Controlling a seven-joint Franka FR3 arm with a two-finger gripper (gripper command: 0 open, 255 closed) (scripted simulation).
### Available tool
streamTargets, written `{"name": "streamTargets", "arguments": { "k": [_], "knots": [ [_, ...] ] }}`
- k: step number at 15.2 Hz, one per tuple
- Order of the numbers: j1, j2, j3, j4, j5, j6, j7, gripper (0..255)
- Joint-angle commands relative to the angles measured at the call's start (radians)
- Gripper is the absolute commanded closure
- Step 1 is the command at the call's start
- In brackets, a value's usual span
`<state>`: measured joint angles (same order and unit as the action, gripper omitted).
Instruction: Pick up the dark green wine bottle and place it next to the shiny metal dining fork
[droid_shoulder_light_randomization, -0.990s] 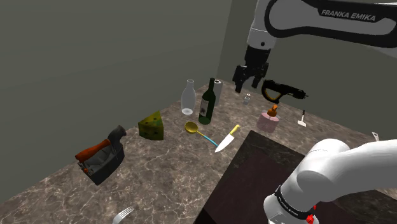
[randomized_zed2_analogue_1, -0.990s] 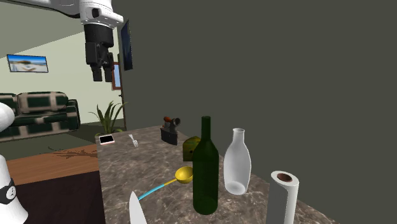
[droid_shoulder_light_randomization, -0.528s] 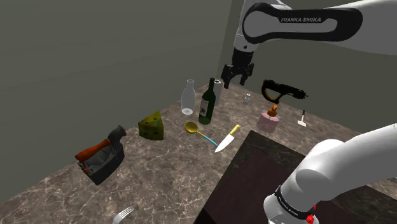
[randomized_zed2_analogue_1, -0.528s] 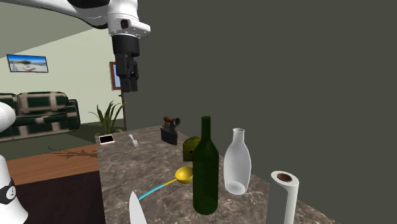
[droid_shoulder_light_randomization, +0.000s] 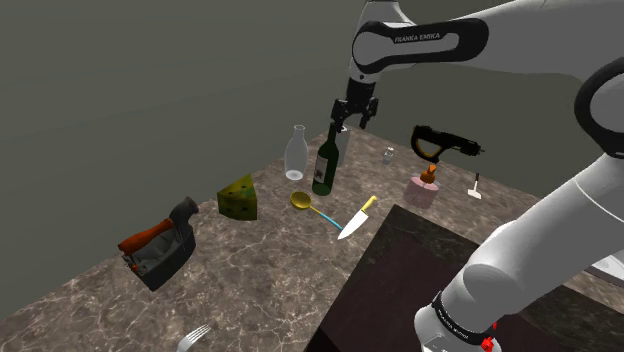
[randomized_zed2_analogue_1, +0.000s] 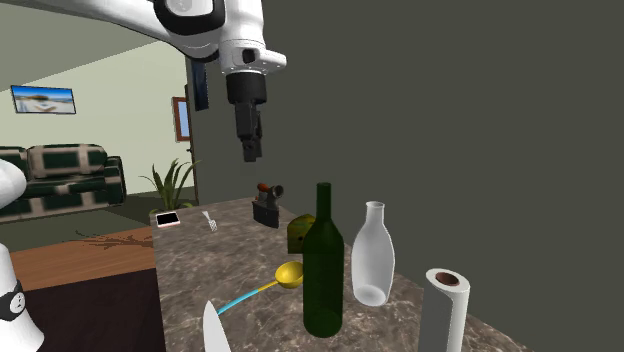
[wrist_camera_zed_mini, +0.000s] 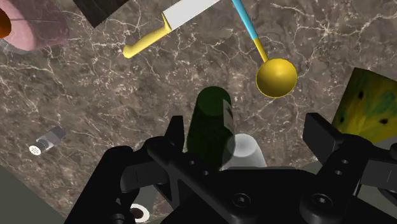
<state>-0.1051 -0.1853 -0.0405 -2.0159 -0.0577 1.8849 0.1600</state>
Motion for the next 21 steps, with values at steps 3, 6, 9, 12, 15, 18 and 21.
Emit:
{"name": "streamTargets", "arguments": {
  "k": [3, 6, 9, 12, 15, 18, 21],
  "knots": [
    [-0.016, 0.14, -0.018, 0.105, 0.002, 0.053, -0.004, 0],
    [-0.028, 0.245, -0.031, 0.201, 0.008, 0.076, -0.008, 0],
    [-0.042, 0.353, -0.042, 0.31, 0.017, 0.087, -0.013, 0],
    [-0.044, 0.367, -0.043, 0.301, 0.018, 0.112, -0.014, 0],
    [-0.045, 0.379, -0.043, 0.276, 0.019, 0.148, -0.014, 0],
    [-0.046, 0.39, -0.043, 0.257, 0.019, 0.179, -0.014, 0],
    [-0.046, 0.39, -0.043, 0.257, 0.019, 0.179, -0.014, 0]
  ]
}}
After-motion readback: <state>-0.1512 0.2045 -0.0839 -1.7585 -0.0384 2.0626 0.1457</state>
